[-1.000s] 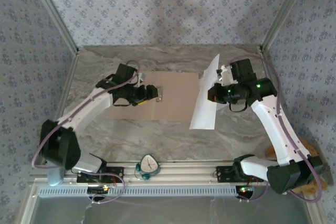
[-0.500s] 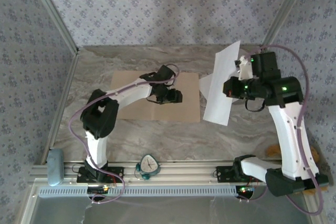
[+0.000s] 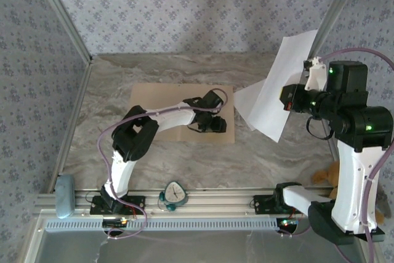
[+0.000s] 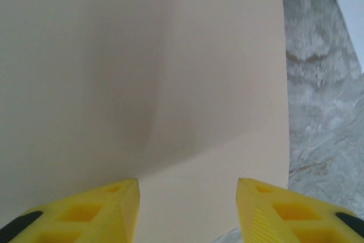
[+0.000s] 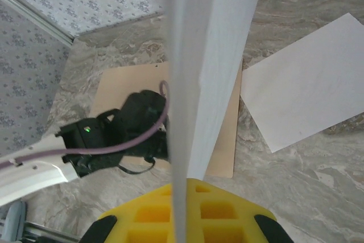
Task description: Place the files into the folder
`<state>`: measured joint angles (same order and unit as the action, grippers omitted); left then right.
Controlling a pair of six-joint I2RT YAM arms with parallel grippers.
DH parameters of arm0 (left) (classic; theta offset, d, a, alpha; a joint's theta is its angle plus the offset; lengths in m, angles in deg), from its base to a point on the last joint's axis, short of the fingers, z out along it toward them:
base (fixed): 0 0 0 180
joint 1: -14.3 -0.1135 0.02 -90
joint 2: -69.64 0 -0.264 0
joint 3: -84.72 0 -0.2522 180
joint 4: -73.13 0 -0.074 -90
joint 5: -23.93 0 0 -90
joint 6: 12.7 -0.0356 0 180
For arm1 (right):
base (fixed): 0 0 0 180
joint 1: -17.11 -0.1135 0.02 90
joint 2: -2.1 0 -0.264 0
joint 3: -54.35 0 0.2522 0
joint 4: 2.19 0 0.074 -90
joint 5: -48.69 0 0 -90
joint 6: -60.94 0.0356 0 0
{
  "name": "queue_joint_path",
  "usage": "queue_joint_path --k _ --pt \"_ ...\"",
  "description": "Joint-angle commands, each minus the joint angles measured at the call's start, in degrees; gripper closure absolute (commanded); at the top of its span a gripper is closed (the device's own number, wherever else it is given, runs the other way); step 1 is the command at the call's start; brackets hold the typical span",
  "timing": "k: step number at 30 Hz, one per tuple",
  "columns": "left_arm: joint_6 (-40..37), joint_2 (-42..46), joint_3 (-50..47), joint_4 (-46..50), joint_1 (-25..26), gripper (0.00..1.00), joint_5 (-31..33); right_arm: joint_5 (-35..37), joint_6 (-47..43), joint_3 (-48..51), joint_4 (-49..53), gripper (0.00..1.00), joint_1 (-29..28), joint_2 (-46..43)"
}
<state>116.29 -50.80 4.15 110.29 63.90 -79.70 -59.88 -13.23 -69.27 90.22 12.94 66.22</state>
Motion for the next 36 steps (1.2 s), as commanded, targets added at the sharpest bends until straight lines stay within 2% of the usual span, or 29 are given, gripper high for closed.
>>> queue_joint_path --k 1,11,16,22,24,27,29,36 --pt "2.3 -1.1 -1.3 -1.9 2.4 0.52 0.6 -3.4 1.7 0.0 -0.6 1.0 1.0 0.0" --pt "6.5 -1.0 -7.4 -9.6 7.6 0.57 0.7 -8.9 4.9 6.9 -3.0 1.0 2.1 -3.0" --pt "8.0 -2.0 -7.1 -12.6 10.3 0.57 0.8 -10.2 5.5 8.6 -3.4 1.0 2.2 -3.9" --pt "8.1 -3.6 -2.3 -13.0 13.2 0.57 0.8 -13.2 5.6 10.5 -7.4 1.0 2.2 -6.6" --pt "7.2 -3.2 -1.0 -12.7 13.3 0.56 1.4 -14.5 5.9 11.1 -9.0 1.0 2.2 -7.5" --pt "1.7 -2.5 5.0 -5.7 12.8 0.56 5.9 -16.2 6.3 11.8 -11.3 1.0 2.1 -8.6" --pt "0.1 -1.7 6.6 -5.5 11.7 0.56 5.2 -18.8 7.0 13.1 -14.2 1.0 2.2 -9.7" --pt "-0.4 5.6 4.0 -4.6 9.1 0.52 7.4 -23.6 10.5 17.0 -22.5 1.0 2.1 -12.6"
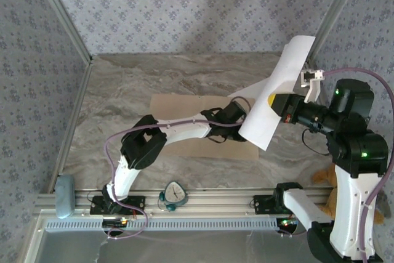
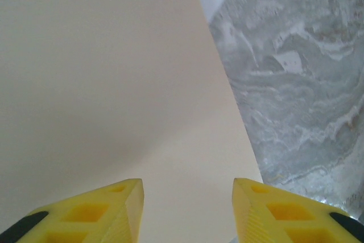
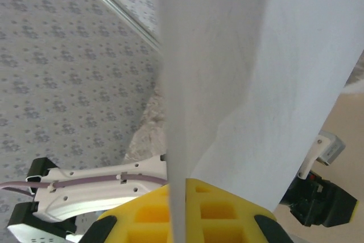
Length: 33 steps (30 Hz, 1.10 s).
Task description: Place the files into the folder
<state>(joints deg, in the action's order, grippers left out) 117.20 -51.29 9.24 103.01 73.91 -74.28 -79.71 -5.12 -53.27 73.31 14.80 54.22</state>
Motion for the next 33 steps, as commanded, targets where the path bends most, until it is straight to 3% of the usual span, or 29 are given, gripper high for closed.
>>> queue_joint_path --k 1,9,15,24,33 --pt "-1.1 7.6 -2.1 3.1 -1.2 0.51 2.4 -4.2 2.7 1.2 -6.1 1.0 0.3 -0.6" --pt "-0.4 24.1 -17.4 6.2 -4.2 0.45 12.3 -9.8 8.9 9.0 -18.6 1.0 0.2 -1.9" --pt "2.6 41.2 -31.7 9.9 -10.0 0.42 17.9 -1.5 7.6 10.6 -19.9 1.0 -4.8 0.3" --pt "5.3 63.0 -50.9 8.4 -23.5 0.35 13.0 6.2 7.4 12.6 -29.7 1.0 -17.7 10.3" --pt "5.5 66.9 -59.3 4.0 -34.4 0.33 5.0 5.6 3.3 8.8 -32.7 1.0 -25.6 24.2"
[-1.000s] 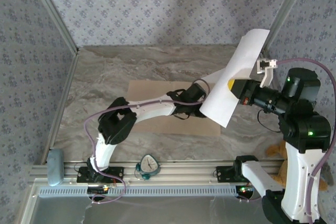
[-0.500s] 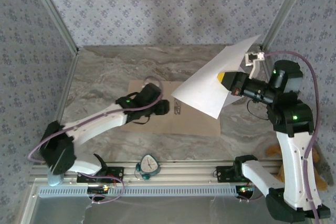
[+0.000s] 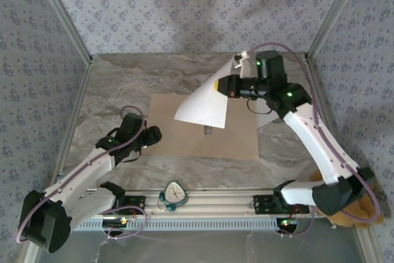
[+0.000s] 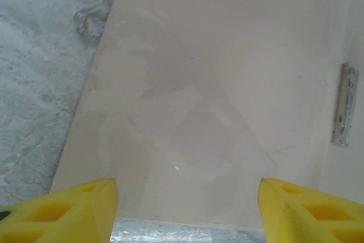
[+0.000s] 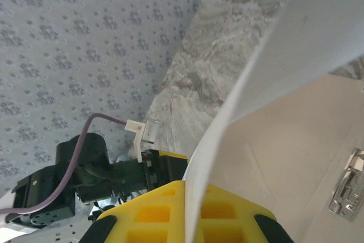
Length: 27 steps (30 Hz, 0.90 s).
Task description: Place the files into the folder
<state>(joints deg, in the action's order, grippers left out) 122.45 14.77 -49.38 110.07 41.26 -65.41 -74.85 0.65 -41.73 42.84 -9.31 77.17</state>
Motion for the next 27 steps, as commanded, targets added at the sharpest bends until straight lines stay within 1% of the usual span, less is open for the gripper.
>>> queue_joint_path --k 1,4,11,14,15,17,21,25,27 --pt "0.3 0.5 -1.2 -4.1 -2.9 0.33 -4.8 0.7 -2.6 -3.0 -2.8 1.0 -2.1 2.6" --pt "-0.3 -1.2 -1.1 -5.8 -4.7 0.33 -6.9 0.1 -3.5 -4.3 -3.3 1.0 -3.6 6.4" --pt "-1.7 -6.6 0.6 -7.2 -6.3 0.33 -9.3 -4.3 -8.2 -7.8 -2.1 1.0 -5.5 14.3" --pt "-2.2 -8.6 1.2 -8.0 -6.5 0.33 -9.8 -4.6 -11.2 -8.6 1.0 1.0 -5.9 17.2" --pt "-2.3 -9.3 1.3 -8.3 -6.6 0.33 -10.1 -3.6 -12.3 -9.0 2.8 1.0 -5.9 18.5" --pt "-2.6 -10.5 1.6 -8.6 -6.7 0.33 -10.4 1.1 -14.0 -10.6 8.6 1.0 -5.9 21.2" --pt "-4.0 -12.8 2.8 -7.7 -7.3 0.33 -10.9 9.3 -18.8 -14.4 16.7 1.0 -6.1 27.4" --pt "-5.0 -14.9 3.3 -7.4 -7.6 0.33 -11.0 17.4 -21.5 -17.0 19.8 1.0 -6.2 32.2" --pt "-5.1 -15.8 3.2 -7.8 -7.6 0.33 -10.8 21.5 -23.3 -17.9 19.5 1.0 -6.4 33.5"
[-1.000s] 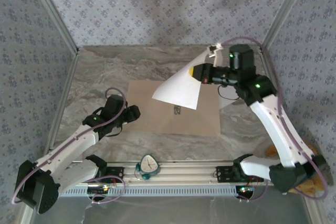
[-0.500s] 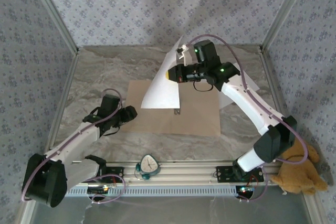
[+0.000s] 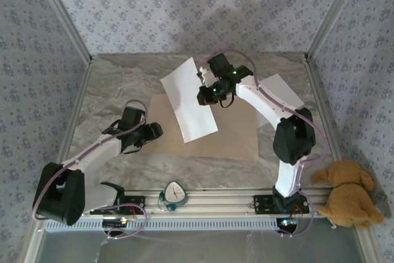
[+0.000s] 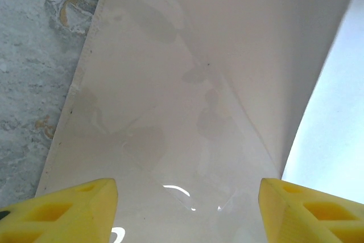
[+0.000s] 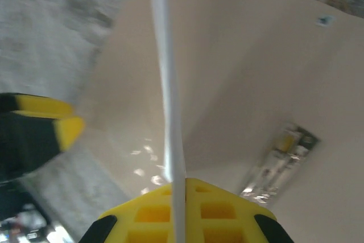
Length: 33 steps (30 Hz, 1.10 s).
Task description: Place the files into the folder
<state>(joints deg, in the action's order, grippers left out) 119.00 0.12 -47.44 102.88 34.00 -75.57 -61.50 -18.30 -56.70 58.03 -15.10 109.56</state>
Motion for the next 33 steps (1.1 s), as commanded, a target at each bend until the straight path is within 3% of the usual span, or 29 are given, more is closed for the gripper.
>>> queue_joint_path --k 1,5,8,12,18,33 --pt "-1.7 -1.7 1.2 -0.8 -0.4 0.33 -0.7 9.5 -5.2 -3.2 4.1 1.0 -0.8 1.6" --pt "-2.1 -3.8 0.7 -2.5 -0.4 0.33 -1.0 18.5 -7.7 -3.0 2.1 1.0 -2.1 1.9" --pt "-1.7 -4.3 -0.3 -3.6 -0.4 0.33 -1.3 20.2 -11.1 0.0 -2.9 1.0 -3.5 -0.3" --pt "-1.5 -3.7 -0.8 -3.3 -0.5 0.33 -1.2 15.7 -15.9 7.0 -11.4 1.0 -4.1 -5.2" --pt "-1.5 -3.3 -0.8 -2.9 -0.5 0.32 -1.1 11.0 -20.0 11.8 -14.2 1.0 -3.9 -7.9" --pt "-1.7 -3.4 -1.0 -2.3 -0.7 0.32 -1.1 0.1 -19.2 21.2 -22.3 1.0 -0.4 -12.4"
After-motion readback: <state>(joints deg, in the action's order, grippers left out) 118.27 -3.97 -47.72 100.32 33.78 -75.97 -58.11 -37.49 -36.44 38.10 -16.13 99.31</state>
